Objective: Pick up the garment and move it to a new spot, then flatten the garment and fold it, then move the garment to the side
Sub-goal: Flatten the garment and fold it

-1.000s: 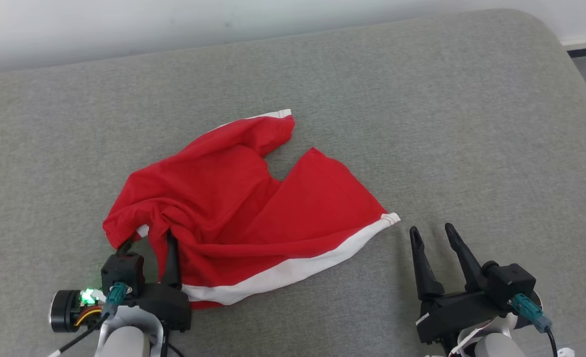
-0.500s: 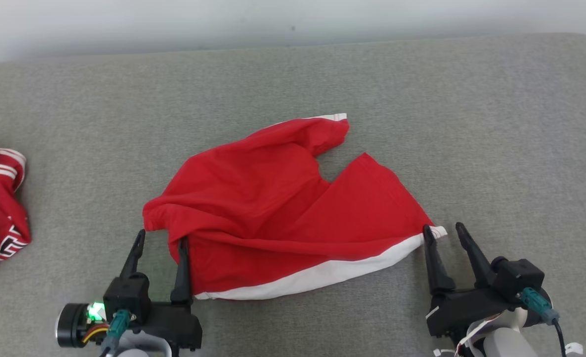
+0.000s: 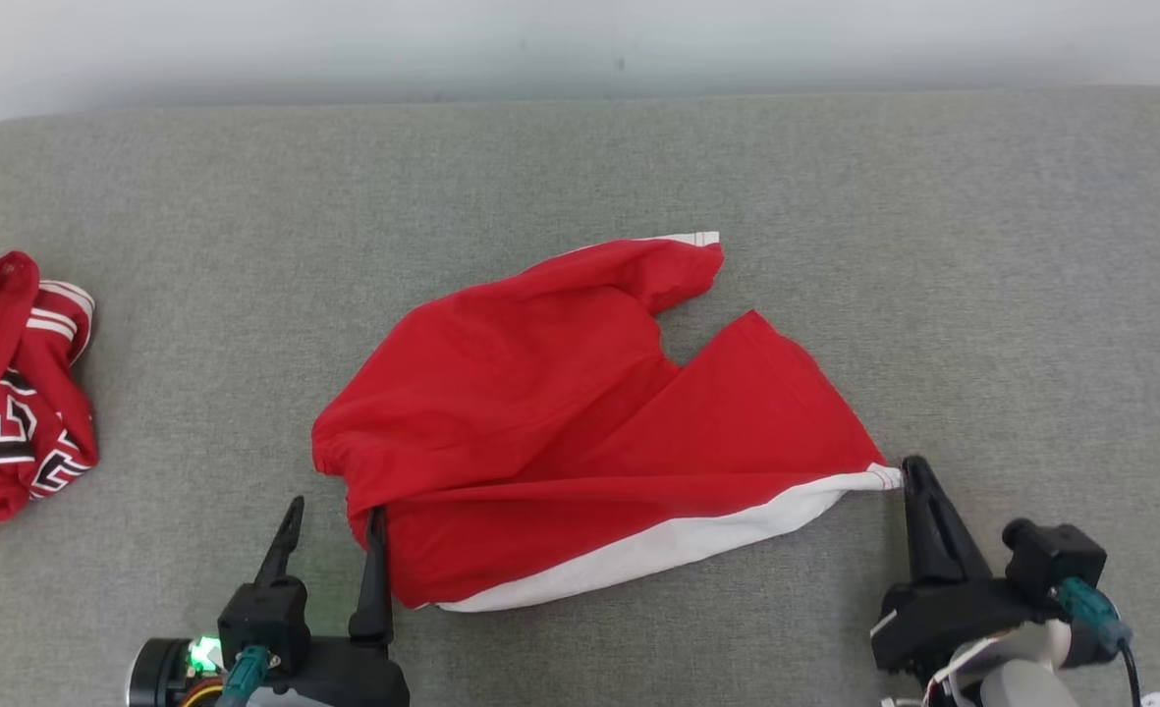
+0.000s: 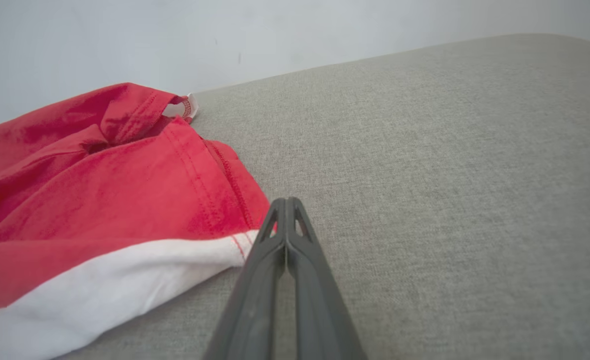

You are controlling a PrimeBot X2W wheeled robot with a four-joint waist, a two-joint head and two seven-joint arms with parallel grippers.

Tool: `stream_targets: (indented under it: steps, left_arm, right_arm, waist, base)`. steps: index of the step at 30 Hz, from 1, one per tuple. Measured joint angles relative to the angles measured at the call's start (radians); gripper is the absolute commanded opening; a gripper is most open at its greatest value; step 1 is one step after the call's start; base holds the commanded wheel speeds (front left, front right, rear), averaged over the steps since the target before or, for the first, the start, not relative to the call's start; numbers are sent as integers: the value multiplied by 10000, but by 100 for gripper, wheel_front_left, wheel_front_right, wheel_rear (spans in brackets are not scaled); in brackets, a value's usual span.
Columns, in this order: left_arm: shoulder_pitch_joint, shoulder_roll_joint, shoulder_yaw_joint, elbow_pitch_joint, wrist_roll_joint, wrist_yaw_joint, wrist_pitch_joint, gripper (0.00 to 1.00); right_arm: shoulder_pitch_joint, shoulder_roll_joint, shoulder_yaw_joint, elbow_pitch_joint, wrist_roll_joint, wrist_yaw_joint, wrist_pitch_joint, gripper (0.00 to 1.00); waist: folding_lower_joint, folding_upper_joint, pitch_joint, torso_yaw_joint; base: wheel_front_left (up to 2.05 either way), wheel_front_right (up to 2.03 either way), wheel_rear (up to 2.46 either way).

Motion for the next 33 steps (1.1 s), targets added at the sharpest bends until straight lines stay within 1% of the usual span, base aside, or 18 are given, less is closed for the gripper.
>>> stream_targets:
  steps: [7,8,9,10,11,17,23,26,29,32,33]
  left_arm:
    - [-49,-4,2,297,-132,10,0,100]
    - [-95,-4,23,337,-146,10,0,100]
    - [-170,-6,31,384,-146,10,0,100]
    - [-257,-6,35,430,-144,8,0,100]
    - [-352,-4,31,479,-142,8,0,100]
    - [-907,-6,21,966,-94,4,0,100]
    - [-1090,-10,-182,1223,-464,104,0,100]
    - [-931,-6,-299,991,-899,188,0,100]
    - [-563,-8,-502,610,-1106,230,0,100]
    - [-253,-8,-782,219,-1304,167,0,100]
    - [-165,-8,-907,138,-1354,82,0,100]
  right_arm:
    - [365,48,63,-163,10,0,0,0]
    - [380,69,115,-167,10,0,0,7]
    - [381,82,151,-169,21,0,2,47]
    - [380,88,176,-188,50,0,2,93]
    - [376,84,215,-211,75,0,0,100]
    - [315,59,430,-297,148,0,0,100]
    - [244,63,458,-345,144,0,0,100]
    - [262,71,376,-332,144,0,2,100]
    - [356,86,274,-324,142,0,0,100]
    - [397,121,255,-314,123,0,0,100]
    - [393,132,259,-324,107,0,0,100]
  waist:
    - [0,0,-200,-353]
    - [0,0,-217,-413]
    - [0,0,-231,-467]
    - [0,0,-239,-514]
    - [0,0,-243,-555]
    - [1,0,-127,-621]
    - [1,0,-19,-591]
    - [1,0,-41,-504]
    - [0,0,-90,-369]
    - [0,0,-140,-189]
    - [0,0,-158,-122]
  base:
    - [0,0,0]
    - [0,0,0]
    - [0,0,0]
    - [0,0,0]
    - [0,0,0]
    - [0,0,0]
    - [0,0,0]
    - [0,0,0]
    - [0,0,0]
    - [0,0,0]
    - [0,0,0]
